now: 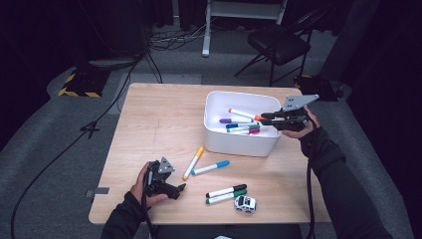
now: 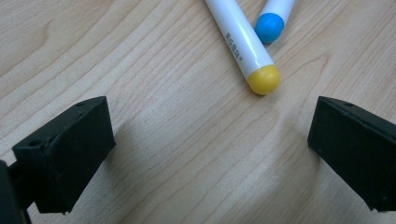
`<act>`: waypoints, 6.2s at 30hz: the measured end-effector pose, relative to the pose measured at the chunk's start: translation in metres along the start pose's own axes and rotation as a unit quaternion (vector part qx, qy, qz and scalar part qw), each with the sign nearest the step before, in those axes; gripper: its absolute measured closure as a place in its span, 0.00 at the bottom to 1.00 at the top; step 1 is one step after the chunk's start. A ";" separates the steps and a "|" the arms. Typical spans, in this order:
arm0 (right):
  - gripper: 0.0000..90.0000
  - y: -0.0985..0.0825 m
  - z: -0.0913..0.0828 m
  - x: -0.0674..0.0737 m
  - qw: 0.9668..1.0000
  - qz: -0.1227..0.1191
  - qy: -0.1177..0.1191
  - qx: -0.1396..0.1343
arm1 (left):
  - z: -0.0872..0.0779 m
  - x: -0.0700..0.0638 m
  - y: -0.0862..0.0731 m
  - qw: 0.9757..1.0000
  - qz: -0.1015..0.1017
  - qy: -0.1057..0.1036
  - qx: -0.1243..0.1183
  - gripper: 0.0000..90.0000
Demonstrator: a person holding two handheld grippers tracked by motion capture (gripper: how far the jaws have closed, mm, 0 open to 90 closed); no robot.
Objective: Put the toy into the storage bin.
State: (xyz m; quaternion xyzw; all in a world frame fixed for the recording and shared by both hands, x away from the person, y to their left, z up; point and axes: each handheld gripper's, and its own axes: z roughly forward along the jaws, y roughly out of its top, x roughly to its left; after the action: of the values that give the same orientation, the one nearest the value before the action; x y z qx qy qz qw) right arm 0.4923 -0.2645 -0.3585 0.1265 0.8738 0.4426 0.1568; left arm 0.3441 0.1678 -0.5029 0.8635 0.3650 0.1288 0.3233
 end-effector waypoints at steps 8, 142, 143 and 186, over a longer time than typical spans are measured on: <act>0.84 -0.004 0.006 -0.003 0.998 0.000 0.006 0.060 | 0.000 0.000 0.000 1.000 0.000 0.000 0.000 0.01; 0.83 -0.068 0.116 0.132 0.983 -0.033 0.172 0.045 | 0.011 -0.015 0.012 1.000 0.003 -0.005 -0.001 0.01; 0.83 -0.070 0.112 0.132 0.984 -0.032 0.169 0.048 | 0.013 -0.017 0.015 1.000 0.003 -0.006 0.000 0.01; 0.84 -0.122 0.032 0.098 0.994 0.032 0.098 0.047 | 0.023 -0.035 0.031 0.993 0.071 -0.094 -0.030 0.50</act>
State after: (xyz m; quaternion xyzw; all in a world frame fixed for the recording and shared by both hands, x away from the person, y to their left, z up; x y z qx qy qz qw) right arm 0.4046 -0.2763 -0.4914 0.1173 0.9004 0.4160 0.0501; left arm 0.3470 0.1162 -0.4993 0.8857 0.2664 0.0803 0.3716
